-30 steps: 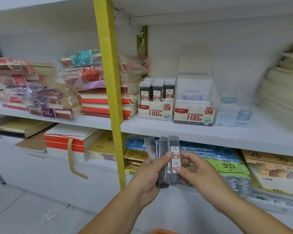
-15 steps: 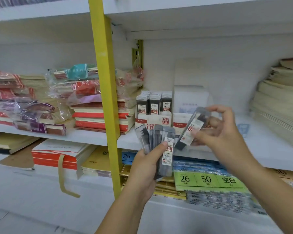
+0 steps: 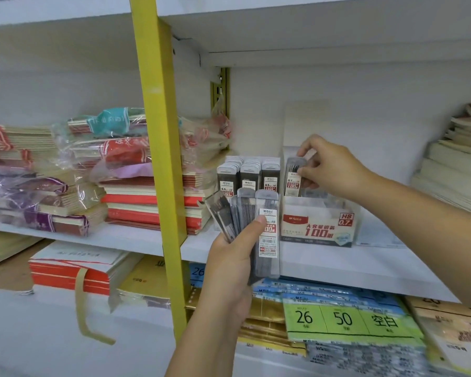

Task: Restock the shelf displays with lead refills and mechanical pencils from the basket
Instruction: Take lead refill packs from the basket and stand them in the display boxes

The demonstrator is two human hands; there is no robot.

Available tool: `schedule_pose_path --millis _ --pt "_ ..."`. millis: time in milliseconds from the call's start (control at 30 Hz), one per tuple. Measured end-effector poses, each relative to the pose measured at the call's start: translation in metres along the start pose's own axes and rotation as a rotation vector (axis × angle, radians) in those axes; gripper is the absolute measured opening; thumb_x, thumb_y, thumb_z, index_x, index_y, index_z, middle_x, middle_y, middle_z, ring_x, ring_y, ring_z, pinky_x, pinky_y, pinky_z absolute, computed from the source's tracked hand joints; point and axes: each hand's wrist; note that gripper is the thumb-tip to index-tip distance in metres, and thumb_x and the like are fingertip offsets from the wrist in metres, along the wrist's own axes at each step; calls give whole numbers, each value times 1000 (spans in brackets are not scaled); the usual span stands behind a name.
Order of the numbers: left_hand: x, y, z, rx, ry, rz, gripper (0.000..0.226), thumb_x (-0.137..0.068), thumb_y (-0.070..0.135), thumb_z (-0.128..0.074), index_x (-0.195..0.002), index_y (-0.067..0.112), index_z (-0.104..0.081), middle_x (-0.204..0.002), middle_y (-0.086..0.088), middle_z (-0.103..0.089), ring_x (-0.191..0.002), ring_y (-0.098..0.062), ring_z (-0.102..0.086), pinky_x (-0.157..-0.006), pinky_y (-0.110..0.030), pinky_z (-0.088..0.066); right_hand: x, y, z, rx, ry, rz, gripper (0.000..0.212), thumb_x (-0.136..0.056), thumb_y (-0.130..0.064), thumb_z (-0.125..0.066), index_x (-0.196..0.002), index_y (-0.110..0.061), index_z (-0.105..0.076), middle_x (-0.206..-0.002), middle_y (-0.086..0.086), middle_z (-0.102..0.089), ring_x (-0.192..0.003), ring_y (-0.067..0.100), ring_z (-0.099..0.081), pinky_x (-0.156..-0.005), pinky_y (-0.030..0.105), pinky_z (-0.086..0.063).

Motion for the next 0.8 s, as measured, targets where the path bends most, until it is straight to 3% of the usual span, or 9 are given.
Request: schedule_pose_path --millis 133,267,333,400,500,567,700,800 --pt "-1 3 3 3 4 9 25 -87 28 -73 -112 23 -74 -101 -7 -79 -90 -25 -77 -64 -36 -64 -8 5 -3 236 14 1 14 -91 -21 -64 -97 -31 -57 -92 2 -68 -66 15 -62 -62 31 -50" --pt "1 4 3 -10 -7 27 24 -86 28 -73 -110 23 -75 -100 -7 -79 -87 -24 -77 -58 -31 -60 1 -1 1 412 129 107 35 -93 -22 -62 -127 -21 -58 -103 1 -56 -81 13 -48 -74 25 -38" --pt "2 5 3 -2 -25 36 23 -84 27 -74 -106 21 -76 -101 -8 -79 -89 -25 -77 -59 -31 -60 20 -9 4 236 188 140 29 -94 -24 -59 -124 -26 -61 -93 -11 -56 -74 3 -50 -68 13 -35" --pt "4 6 2 -7 -44 37 22 -79 28 -75 -100 21 -79 -101 -9 -79 -88 -24 -77 -59 -31 -60 46 -19 3 -16 141 136 20 -94 -31 -58 -112 -37 -64 -85 -19 -61 -72 -4 -57 -63 7 -37" --pt "8 5 -1 -39 -79 36 23 -71 34 -76 -93 28 -81 -98 -8 -79 -81 -20 -77 -56 -28 -58 84 -33 -6 -265 -26 117 28 -87 -41 -59 -115 -43 -61 -90 -17 -66 -76 -2 -63 -65 14 -49" --pt "11 4 -3 -43 -97 41 28 -71 35 -77 -98 26 -80 -99 -9 -79 -82 -20 -76 -58 -28 -58 97 -34 -14 -378 -93 83 33 -86 -33 -66 -119 -38 -62 -94 -11 -67 -75 2 -64 -65 16 -52" --pt "17 0 -4 -48 -133 74 34 -73 40 -77 -102 25 -80 -104 -9 -78 -86 -21 -74 -65 -30 -59 103 -30 -18 -581 -51 -1 24 -86 -14 -70 -101 -32 -68 -86 -5 -73 -71 8 -67 -58 17 -50" --pt "18 0 0 -60 -147 47 34 -71 43 -77 -100 25 -80 -99 -7 -77 -75 -18 -66 -59 -26 -51 101 -26 -12 -635 5 -23 22 -87 -11 -69 -97 -31 -67 -84 -5 -74 -75 12 -71 -60 23 -55"
Point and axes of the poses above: each hand's wrist, its own x-axis away from the middle knuckle, its own z-axis out of the back of the hand, y = z × x
